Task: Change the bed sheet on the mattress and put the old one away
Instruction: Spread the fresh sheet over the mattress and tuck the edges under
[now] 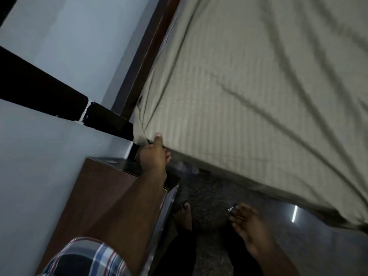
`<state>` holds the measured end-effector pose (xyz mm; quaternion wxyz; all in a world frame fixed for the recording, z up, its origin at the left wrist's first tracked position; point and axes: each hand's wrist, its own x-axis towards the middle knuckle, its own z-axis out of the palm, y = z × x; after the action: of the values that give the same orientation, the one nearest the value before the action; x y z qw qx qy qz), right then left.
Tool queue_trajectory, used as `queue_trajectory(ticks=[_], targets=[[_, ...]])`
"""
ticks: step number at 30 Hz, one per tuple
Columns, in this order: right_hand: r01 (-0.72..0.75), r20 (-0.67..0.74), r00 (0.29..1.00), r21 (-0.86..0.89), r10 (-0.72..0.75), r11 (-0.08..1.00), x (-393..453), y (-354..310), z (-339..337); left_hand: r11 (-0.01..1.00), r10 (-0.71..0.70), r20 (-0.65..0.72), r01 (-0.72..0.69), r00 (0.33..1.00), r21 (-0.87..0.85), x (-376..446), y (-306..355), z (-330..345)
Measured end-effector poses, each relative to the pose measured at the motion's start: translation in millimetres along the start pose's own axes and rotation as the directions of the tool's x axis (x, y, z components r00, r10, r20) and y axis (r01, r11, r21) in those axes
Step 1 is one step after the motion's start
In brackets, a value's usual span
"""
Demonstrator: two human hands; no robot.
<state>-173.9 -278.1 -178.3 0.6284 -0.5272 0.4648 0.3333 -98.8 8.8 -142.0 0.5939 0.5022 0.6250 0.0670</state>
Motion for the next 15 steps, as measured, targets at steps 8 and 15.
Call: queue_trajectory(ticks=[8,15], targets=[[-0.104,0.155,0.984,0.077,0.091,0.992,-7.9,32.3,142.6,0.998,-0.048,0.199,0.039,0.979,0.046,14.4,15.3,-13.9],[-0.211,0.227,0.968,0.483,0.111,0.85,30.7,32.0,188.3,0.99,0.142,0.202,-0.135,0.969,-0.051,0.6,27.6,-22.9]])
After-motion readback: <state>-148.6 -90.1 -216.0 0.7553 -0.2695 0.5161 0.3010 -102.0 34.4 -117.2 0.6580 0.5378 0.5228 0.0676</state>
